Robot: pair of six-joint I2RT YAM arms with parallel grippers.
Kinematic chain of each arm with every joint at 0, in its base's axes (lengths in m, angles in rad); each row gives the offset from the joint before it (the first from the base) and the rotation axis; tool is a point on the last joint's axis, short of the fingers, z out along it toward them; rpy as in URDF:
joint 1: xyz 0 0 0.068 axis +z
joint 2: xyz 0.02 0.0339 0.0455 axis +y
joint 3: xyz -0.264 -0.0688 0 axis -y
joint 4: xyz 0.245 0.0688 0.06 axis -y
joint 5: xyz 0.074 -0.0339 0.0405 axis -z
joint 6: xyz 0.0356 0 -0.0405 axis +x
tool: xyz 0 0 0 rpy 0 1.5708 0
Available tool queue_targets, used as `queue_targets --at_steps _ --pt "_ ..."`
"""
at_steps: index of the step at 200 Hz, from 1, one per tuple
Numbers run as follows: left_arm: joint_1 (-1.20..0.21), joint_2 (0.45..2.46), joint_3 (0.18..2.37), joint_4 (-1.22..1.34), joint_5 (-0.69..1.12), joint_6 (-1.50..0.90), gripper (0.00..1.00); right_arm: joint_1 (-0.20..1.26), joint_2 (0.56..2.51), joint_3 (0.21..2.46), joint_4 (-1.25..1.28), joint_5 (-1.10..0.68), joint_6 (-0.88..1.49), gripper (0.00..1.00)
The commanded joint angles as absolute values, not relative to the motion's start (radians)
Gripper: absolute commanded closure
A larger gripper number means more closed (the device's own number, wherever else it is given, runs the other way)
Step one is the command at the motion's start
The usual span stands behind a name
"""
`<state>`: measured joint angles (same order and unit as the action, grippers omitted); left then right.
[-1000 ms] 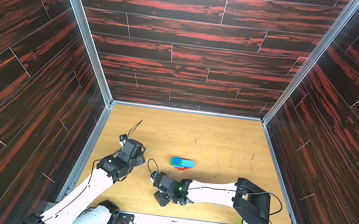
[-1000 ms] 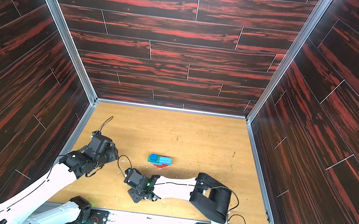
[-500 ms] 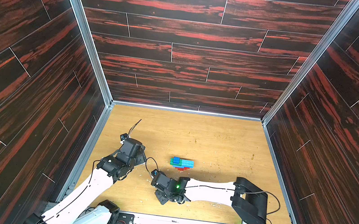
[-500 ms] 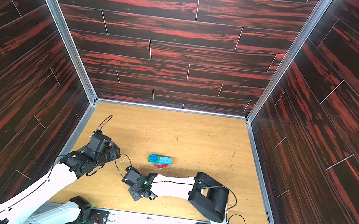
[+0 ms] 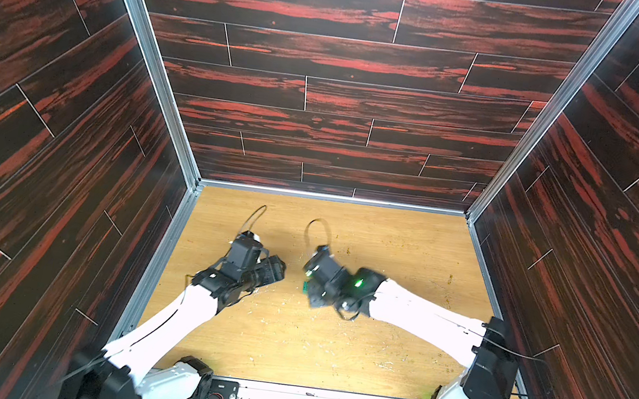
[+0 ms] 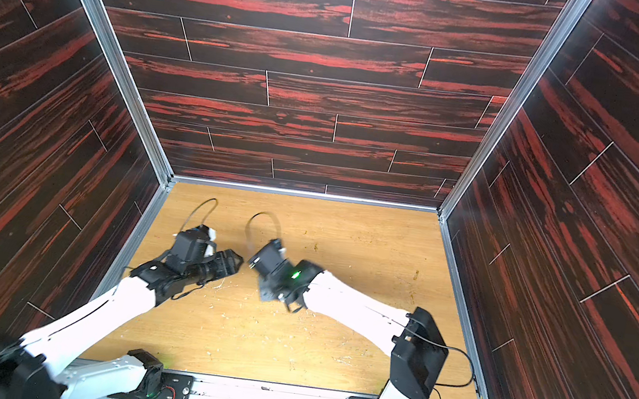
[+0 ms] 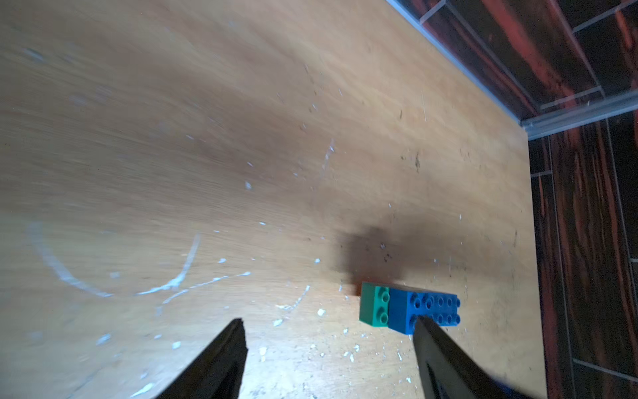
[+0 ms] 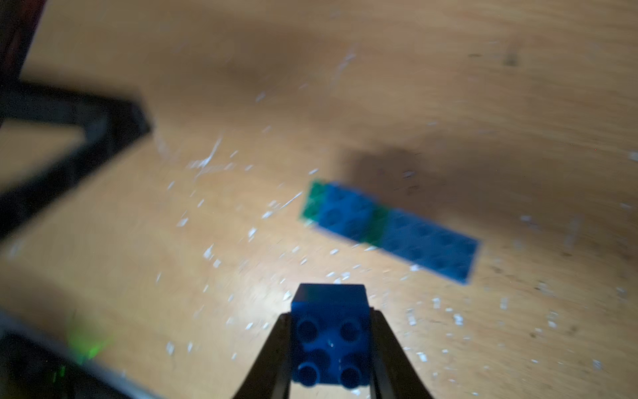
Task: Assemble a heart with lego
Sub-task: Assemble the lego brick with the lego brick.
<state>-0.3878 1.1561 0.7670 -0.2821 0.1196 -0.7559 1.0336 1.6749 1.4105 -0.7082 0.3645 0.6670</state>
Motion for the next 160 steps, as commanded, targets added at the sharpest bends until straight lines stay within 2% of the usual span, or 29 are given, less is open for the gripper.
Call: queue_targets --at_steps 1,48,160 --pt "-0.405 1.218 0.779 -0.172 0.221 -0.73 0.2 0.97 1.669 1.392 -0.747 0.382 0.729 0.84" --pt "-0.451 1.303 0.763 -0.092 0.229 -0.699 0.2 0.903 1.709 1.36 -0.666 0.336 0.792 0.86" --pt "-0.525 1.417 0.794 -0.096 0.262 -0.632 0.22 0.889 1.768 1.345 -0.686 0.348 0.782 0.9"
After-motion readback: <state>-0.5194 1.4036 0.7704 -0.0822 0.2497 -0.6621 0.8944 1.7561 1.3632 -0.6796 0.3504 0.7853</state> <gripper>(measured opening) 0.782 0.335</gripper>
